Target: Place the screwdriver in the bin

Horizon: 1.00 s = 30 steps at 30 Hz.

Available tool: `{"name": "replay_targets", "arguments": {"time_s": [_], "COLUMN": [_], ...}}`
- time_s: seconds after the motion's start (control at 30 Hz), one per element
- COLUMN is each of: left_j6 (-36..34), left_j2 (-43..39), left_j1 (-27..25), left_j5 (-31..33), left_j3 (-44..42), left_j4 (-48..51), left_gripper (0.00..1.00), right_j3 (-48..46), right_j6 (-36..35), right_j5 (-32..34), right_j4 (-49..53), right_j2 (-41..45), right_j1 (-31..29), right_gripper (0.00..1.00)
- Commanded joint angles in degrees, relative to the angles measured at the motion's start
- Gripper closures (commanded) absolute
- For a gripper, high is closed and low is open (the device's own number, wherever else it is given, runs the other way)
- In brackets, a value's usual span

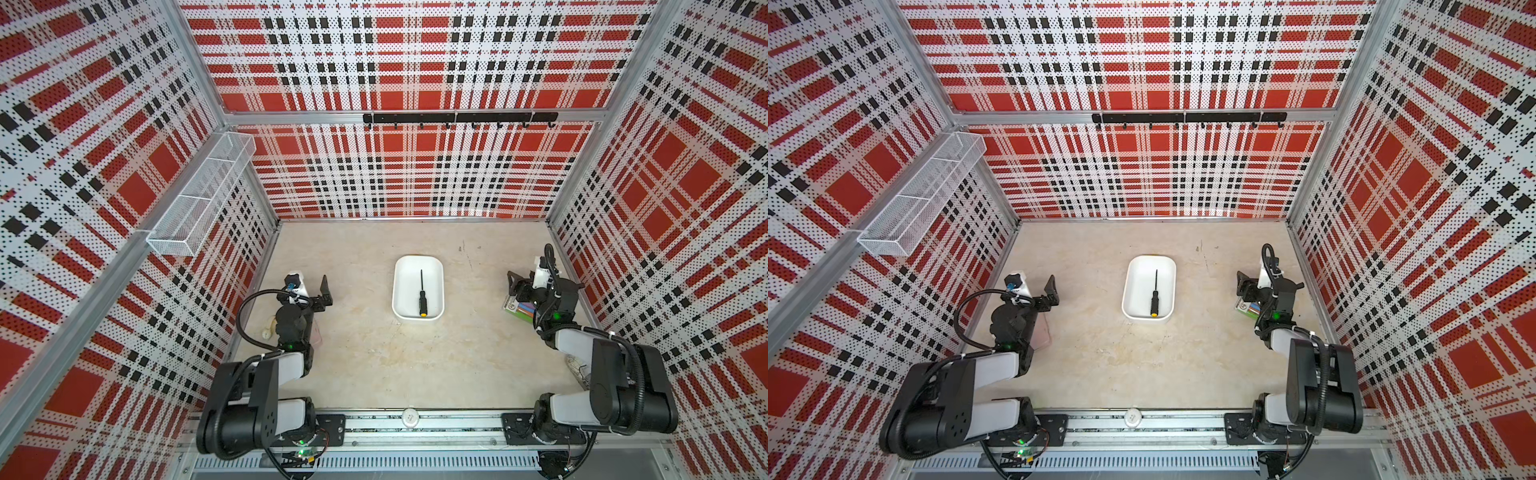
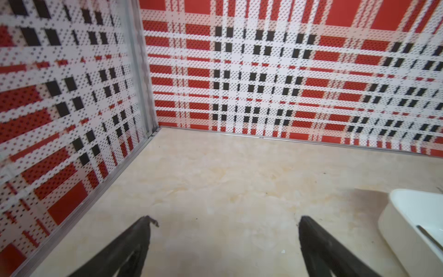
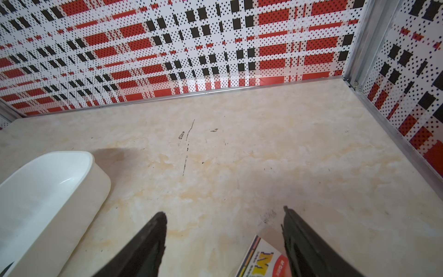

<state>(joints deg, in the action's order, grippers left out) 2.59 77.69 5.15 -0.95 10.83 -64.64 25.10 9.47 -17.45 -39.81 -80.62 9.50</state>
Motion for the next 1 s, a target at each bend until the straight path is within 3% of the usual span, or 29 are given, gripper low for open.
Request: {"name": "replay_targets", "arguments": {"time_s": [0.0, 0.37, 0.5, 0.57, 0.6, 0.97], "left_j6": [1.42, 1.59, -0.41, -1.28, -1.90, -1.79], "left_j2": [4.73, 9.30, 10.49, 13.27, 11.58, 12.55], "left_j1": [0.92, 1.01, -1.47, -3.26, -3.33, -3.74], "left_j5": [-3.88, -4.28, 1.14, 3.39, 4.14, 4.59], "left_j3": [-0.76, -0.06, -0.08, -0.07, 0.34, 0.68], "left_j4": [-12.83, -16.03, -15.07, -19.25, -15.01, -16.35], "left_gripper": [0.02, 0.02, 0.02, 0.02, 0.02, 0.02], "right_j3": [-1.35, -3.74, -6.58, -8.41, -9.37, -14.01], "right_j6": [1.94, 4.50, 4.83, 5.02, 5.18, 4.76], "right_j5": [-1.78, -2.88, -1.73, -0.87, -0.36, 0.18], "right_j4": [-7.55, -15.37, -20.42, -23.76, -25.33, -35.58], "right_j2": [-1.82, -4.27, -4.63, -4.51, -4.57, -5.84], "right_j1": [1.79, 3.01, 3.06, 3.02, 3.03, 2.84], "right_gripper": [0.21, 0.22, 0.22, 0.22, 0.21, 0.20]}}
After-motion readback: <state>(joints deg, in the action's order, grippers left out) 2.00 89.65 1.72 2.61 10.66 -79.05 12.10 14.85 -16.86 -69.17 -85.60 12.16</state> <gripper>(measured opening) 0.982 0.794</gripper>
